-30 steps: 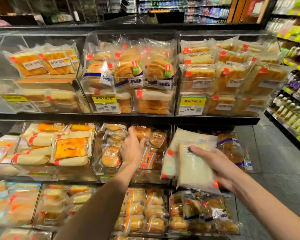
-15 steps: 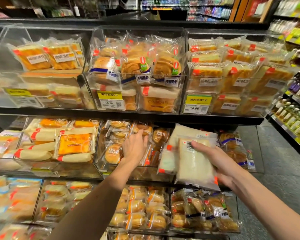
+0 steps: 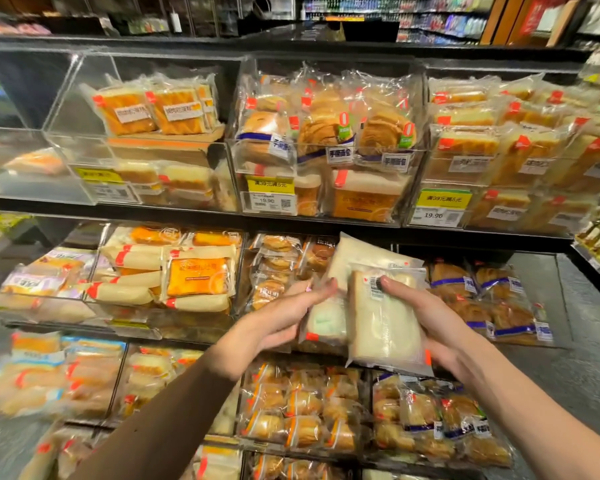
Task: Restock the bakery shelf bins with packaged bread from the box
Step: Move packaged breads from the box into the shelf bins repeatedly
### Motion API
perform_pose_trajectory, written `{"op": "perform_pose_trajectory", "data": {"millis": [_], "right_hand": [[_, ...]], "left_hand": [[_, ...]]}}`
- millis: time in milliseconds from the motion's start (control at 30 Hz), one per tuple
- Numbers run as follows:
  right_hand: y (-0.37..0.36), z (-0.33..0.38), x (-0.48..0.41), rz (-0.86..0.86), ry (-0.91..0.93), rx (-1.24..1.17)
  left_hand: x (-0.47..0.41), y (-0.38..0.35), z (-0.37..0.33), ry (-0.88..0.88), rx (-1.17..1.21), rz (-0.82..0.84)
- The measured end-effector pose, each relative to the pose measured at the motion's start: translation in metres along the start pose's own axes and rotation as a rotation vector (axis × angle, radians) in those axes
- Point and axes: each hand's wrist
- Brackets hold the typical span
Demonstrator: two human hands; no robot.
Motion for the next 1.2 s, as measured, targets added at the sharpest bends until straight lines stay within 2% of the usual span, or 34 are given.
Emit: {"op": "perform_pose_trajectory", "data": {"millis": [200,367,500,633,700,767,800,833,900,967,1000,1067,1200], "right_hand": [[-0.073,-0.025,-0.018,0.068,-0.051,-0.009],[-0.142,-0.054,-0.039,0.139,-0.088,-0.029],[-0.192,-0.081,-0.059,0.232,-0.239,-0.028],[-0.240,-0.105,-0.078,0.371,-0.286,0.019],[-0.267,-0.121,-0.083,0.424,-0.311,0.078],[-0.296,-0.140,-0.084,0.468,-0.302,0.132],[-0.311,-0.150,-0.085,0.481,-0.309,0.158],[-0.326,-0.158,-0.084,0.496,-0.332,0.170],[-0.353,-0.168,-0.087,0.516,-0.408,0.172],[-0.381,-0.173,-0.094,0.527,-0.478,0.175],[-0.393,-0.175,-0.098,0.527,-0.489,0.158],[-0.420,-0.183,-0.107,0.521,-0.464,0.129],[-0.463,-0.214,-0.110,0.479,-0.458,-0.013]], "left_hand": [[0.059,0.057,0.005,-0.096,-0.077,-0.134],[0.127,0.129,0.019,-0.205,-0.097,-0.358],[0.203,0.180,0.029,-0.235,-0.048,-0.540],[0.263,0.195,0.036,-0.313,0.180,-0.893],[0.288,0.201,0.041,-0.405,0.198,-1.093],[0.310,0.215,0.048,-0.523,0.171,-1.225],[0.318,0.224,0.051,-0.577,0.085,-1.272],[0.324,0.232,0.055,-0.621,-0.110,-1.342],[0.333,0.249,0.057,-0.675,-0.752,-1.452],[0.337,0.275,0.060,-0.758,-1.333,-1.361],[0.339,0.293,0.064,-0.780,-1.518,-1.287],[0.349,0.337,0.070,-0.739,-1.652,-1.200],[0.367,0.413,0.061,-0.625,-1.626,-1.005]]}}
Point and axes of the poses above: each hand's wrist, its own x-axis away from the middle knuckle, its own y-axis out of the back of the hand, z = x × y, and after that the axes turned 9 degrees about y, right-handed
